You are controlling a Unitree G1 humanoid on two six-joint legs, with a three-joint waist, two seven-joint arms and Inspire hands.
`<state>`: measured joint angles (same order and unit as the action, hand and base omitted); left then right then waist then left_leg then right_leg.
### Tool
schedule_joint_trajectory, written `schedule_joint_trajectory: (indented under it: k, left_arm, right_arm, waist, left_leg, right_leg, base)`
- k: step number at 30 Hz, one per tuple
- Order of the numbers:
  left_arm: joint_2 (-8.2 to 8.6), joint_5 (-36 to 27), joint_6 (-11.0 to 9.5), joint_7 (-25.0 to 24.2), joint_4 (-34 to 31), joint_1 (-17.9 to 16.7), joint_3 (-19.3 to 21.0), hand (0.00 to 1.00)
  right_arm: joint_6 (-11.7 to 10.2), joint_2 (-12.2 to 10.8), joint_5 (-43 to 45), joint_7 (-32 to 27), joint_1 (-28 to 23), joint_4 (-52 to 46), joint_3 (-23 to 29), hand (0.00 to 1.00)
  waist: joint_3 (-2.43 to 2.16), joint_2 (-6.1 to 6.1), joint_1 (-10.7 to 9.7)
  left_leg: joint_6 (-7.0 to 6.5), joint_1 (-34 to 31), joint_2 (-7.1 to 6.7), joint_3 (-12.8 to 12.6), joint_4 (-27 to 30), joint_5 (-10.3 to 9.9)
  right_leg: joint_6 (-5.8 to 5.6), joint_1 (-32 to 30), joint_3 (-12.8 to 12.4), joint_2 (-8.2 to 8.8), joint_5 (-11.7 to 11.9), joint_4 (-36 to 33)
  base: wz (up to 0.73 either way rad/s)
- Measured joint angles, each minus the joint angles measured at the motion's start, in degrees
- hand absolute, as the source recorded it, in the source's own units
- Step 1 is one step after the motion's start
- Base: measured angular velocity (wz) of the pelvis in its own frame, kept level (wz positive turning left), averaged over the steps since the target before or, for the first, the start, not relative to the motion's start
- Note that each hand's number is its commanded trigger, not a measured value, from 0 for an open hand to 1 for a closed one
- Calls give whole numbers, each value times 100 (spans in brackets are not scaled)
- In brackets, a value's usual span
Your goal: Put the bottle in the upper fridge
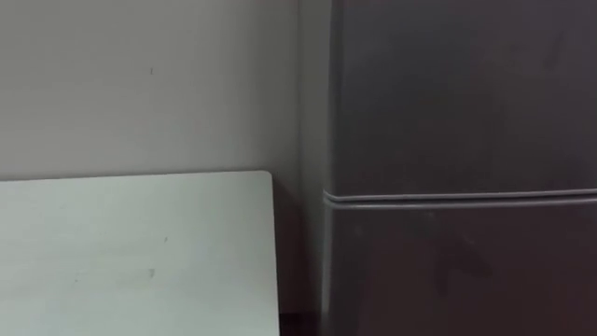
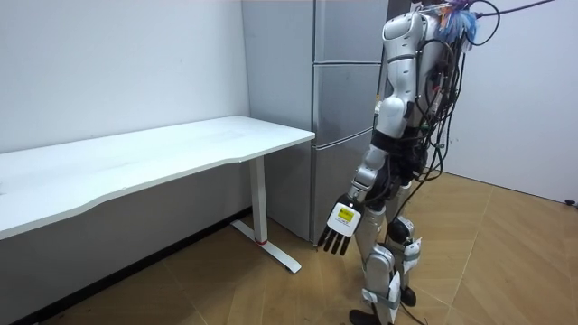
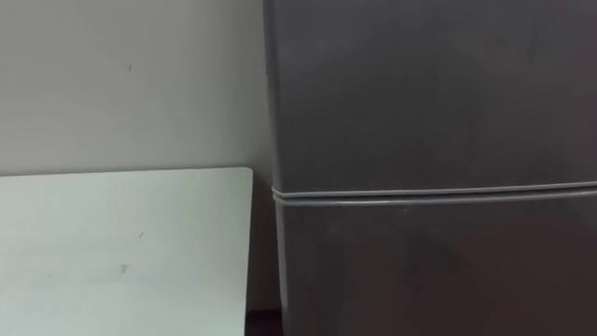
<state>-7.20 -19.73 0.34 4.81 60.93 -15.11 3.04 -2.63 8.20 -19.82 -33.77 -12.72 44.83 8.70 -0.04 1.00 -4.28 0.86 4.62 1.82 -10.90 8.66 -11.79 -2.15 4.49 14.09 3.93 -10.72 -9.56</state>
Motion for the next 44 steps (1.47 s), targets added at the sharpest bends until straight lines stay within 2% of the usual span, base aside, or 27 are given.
schedule_joint_trajectory:
  k: [5,10,16,19,27,44]
  left_arm:
    - [-1,6,5,-39,0,16,3,0]
    - [26,15,-11,-32,-11,66,-12,0]
    - [15,19,-43,-38,-30,119,-232,0]
    - [16,24,-47,-45,-30,150,-283,0]
    - [22,15,-46,-55,-22,210,-352,0]
    - [48,33,-68,-76,44,212,-373,0]
  right_arm:
    - [25,-11,51,356,-44,203,-233,0]
    - [23,-61,561,821,-89,448,-398,0]
    - [24,-125,945,1364,-48,730,-866,0]
    - [42,-128,956,1678,-57,820,-1139,0]
    - [106,-141,1381,2276,46,820,-1219,0]
    - [144,-198,1379,2732,148,1074,-1250,0]
  waist:
    - [4,1,26]
    - [6,-24,162]
    - [18,-52,178]
    - [18,-59,278]
    - [17,-67,309]
    - [33,-77,310]
  left_leg:
    - [0,7,-12,5,1,0]
    - [0,21,-16,8,4,0]
    - [0,9,-26,8,10,0]
    - [0,10,-28,7,10,0]
    - [0,9,-39,31,10,0]
    - [-16,-10,-38,44,6,-12]
  right_leg:
    - [-7,21,2,11,-24,2]
    - [-8,42,-63,6,-25,11]
    - [-5,48,-68,0,-29,80]
    - [-5,38,-108,-5,-28,84]
    - [-5,49,-16,13,-28,92]
    - [-7,117,24,13,-29,84]
  base:
    - [3]
    - [0]
    - [3]
    - [-1]
    - [3]
    - [1]
